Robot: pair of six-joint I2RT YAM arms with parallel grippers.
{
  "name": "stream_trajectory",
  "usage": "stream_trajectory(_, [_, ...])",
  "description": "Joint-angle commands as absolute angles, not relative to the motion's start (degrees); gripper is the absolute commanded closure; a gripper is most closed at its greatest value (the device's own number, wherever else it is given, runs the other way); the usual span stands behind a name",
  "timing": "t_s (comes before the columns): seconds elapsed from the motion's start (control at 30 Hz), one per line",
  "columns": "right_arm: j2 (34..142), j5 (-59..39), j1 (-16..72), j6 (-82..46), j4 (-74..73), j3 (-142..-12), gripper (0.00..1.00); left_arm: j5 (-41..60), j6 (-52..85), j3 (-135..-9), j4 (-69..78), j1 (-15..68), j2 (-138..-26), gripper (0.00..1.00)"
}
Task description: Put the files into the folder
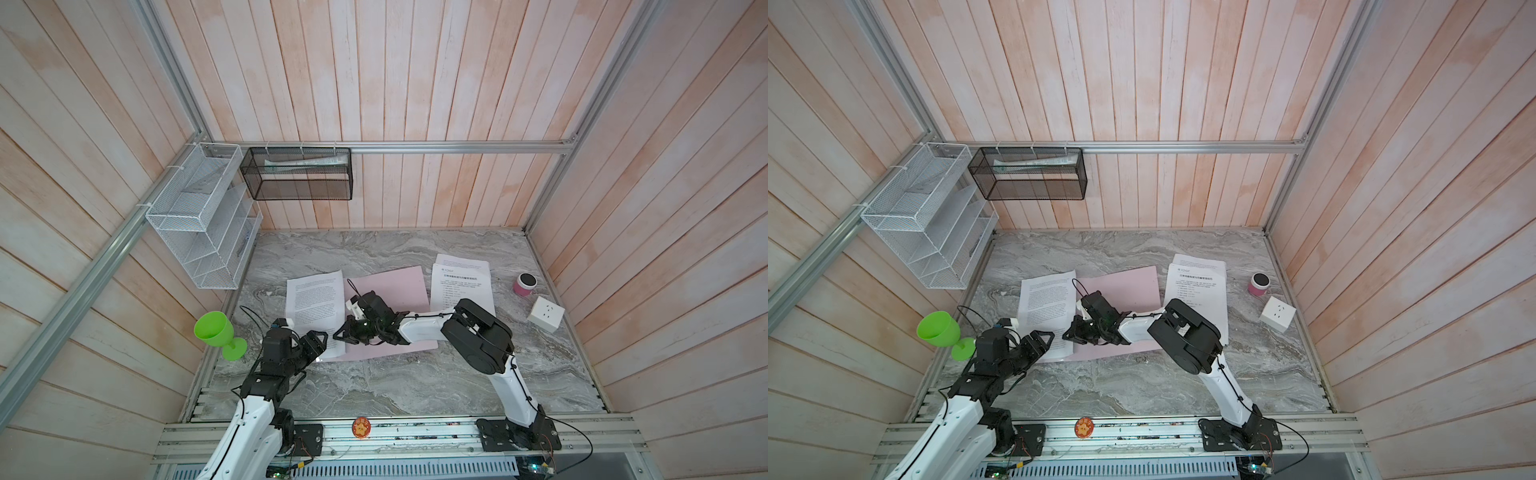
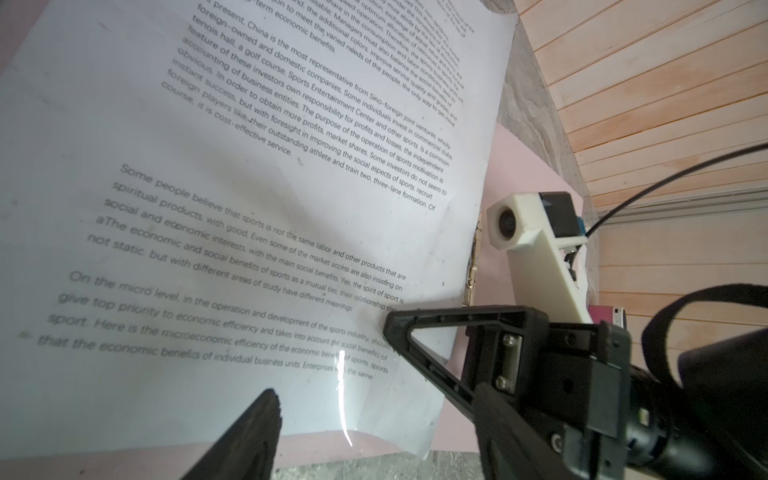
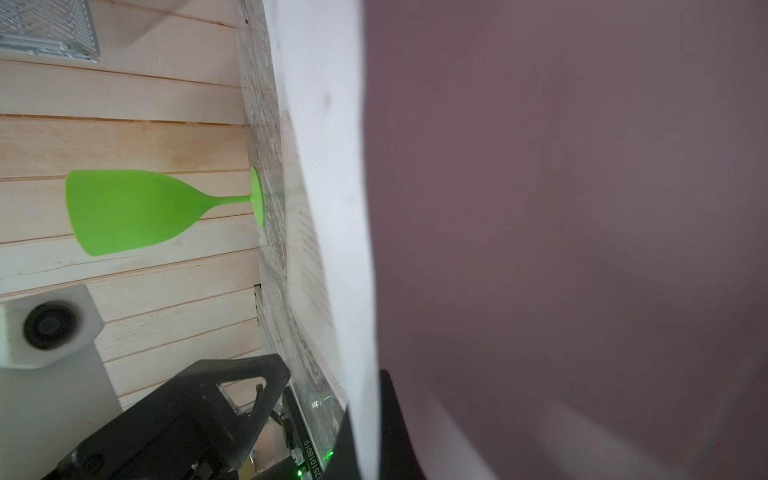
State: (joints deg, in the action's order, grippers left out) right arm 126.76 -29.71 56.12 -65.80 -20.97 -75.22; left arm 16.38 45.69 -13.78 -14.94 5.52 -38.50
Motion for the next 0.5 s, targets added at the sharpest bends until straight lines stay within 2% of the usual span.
stream_trajectory(0.0, [127.8,-30.9,56.6,-66.0,-20.7,-75.7,0.97,16.2,45.5,-12.7,-13.6,5.2,-38.2,0.25])
stream_trajectory(0.07, [125.9,-29.5,56.3,-64.7,-19.6,-75.1,0.81,16.2,45.5,-13.1,-13.7,5.3,-38.1,0.25])
stream_trajectory(0.13, [123.2,-27.4,55.9,-61.7,-15.2,-75.2,0.58,16.2,45.4,-14.1,-14.0,5.3,-37.9,0.24])
stream_trajectory(0.2, [120.7,-25.3,55.6,-58.6,-10.5,-75.1,0.45,15.9,45.0,-15.5,-14.6,5.2,-38.1,0.24])
stream_trajectory(0.3, [116.9,-22.0,55.4,-53.9,-2.7,-74.9,0.37,15.9,44.3,-17.4,-14.2,5.3,-38.5,0.24])
stream_trajectory(0.47, [115.0,-20.8,55.4,-50.2,3.5,-73.9,0.4,17.2,43.8,-17.7,-11.9,5.2,-40.0,0.24])
